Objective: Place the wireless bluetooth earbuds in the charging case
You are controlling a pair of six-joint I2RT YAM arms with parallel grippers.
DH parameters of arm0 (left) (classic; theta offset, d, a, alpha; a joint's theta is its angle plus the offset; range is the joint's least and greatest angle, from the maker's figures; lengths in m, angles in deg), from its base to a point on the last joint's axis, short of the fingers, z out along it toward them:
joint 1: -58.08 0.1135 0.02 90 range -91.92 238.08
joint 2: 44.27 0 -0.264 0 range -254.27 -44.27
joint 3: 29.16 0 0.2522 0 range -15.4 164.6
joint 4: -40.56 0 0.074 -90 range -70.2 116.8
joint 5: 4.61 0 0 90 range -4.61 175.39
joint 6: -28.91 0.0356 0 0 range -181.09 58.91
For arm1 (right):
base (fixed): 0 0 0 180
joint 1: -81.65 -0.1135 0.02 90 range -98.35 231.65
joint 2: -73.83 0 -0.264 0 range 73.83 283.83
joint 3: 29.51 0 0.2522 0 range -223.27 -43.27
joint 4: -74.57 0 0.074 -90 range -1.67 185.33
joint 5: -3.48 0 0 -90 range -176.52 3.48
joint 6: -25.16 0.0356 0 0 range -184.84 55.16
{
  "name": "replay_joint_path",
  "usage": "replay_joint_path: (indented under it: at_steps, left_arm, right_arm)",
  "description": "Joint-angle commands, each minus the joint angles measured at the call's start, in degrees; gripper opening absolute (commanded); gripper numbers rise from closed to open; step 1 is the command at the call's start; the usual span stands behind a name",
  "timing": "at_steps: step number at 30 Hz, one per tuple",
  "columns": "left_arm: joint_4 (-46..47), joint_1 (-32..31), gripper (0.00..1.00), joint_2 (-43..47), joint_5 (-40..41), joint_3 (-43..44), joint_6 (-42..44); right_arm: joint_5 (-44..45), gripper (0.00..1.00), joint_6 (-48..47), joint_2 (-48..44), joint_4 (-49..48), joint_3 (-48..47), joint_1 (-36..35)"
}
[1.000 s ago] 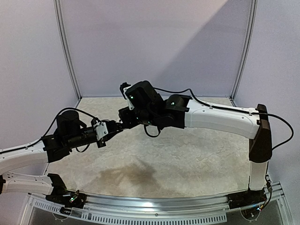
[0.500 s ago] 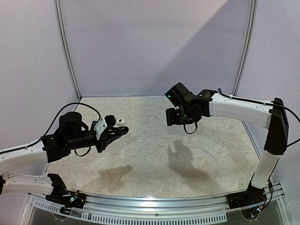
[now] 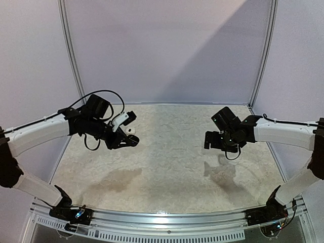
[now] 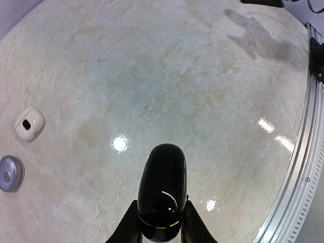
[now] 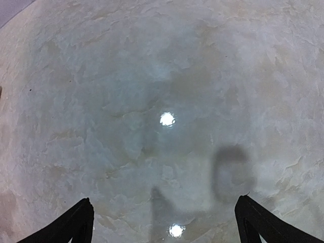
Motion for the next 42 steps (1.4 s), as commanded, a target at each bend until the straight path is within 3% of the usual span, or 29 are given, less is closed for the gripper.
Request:
replay_joint_path:
  at_steps: [1,8,14,24,26,27,30,31,33,42]
  left_arm:
    - [-18.7,8.2,0.0,-7.9,-5.8,7.0,-0.6]
    - [-21.5,16.5,0.0,-18.8,-10.3,16.1,-7.4]
    - [-19.2,20.1,0.07,-26.7,-18.2,16.7,-13.1]
    - [-10.0,22.2,0.14,-34.5,-17.7,12.4,-20.2]
    - [-8.9,22.2,0.26,-35.2,-17.6,11.4,-20.8]
    - [-9.1,22.2,0.4,-35.6,-17.1,11.0,-20.8]
    - [-11.2,22.3,0.69,-36.1,-12.9,10.5,-20.4]
    - [-11.8,22.4,0.94,-35.9,-11.9,10.5,-20.2]
    - [-13.2,22.6,0.99,-34.4,-9.7,10.6,-19.7]
    - [-18.1,22.9,0.99,-16.5,-0.9,11.6,-11.2]
  right_arm:
    - [-2.0,0.99,1.0,-3.5,-3.3,5.5,5.0]
    - [-2.7,0.99,0.0,-4.8,-3.0,7.4,7.5]
    - [-2.5,0.99,1.0,-2.8,-1.3,6.0,7.6]
    - [-4.9,0.99,4.7,-4.5,-0.3,6.2,7.6]
    - [-5.0,0.99,4.5,-5.0,0.4,5.9,7.6]
    - [-5.2,0.99,4.5,-5.3,0.4,5.8,7.6]
    - [-6.0,0.99,3.6,-6.7,-0.7,5.7,7.6]
    - [-5.9,0.99,3.6,-7.3,-1.2,5.8,7.6]
    - [-5.6,0.99,2.9,-8.4,-1.9,5.7,7.6]
    - [-2.5,0.99,-5.0,-13.0,-8.9,8.1,11.2]
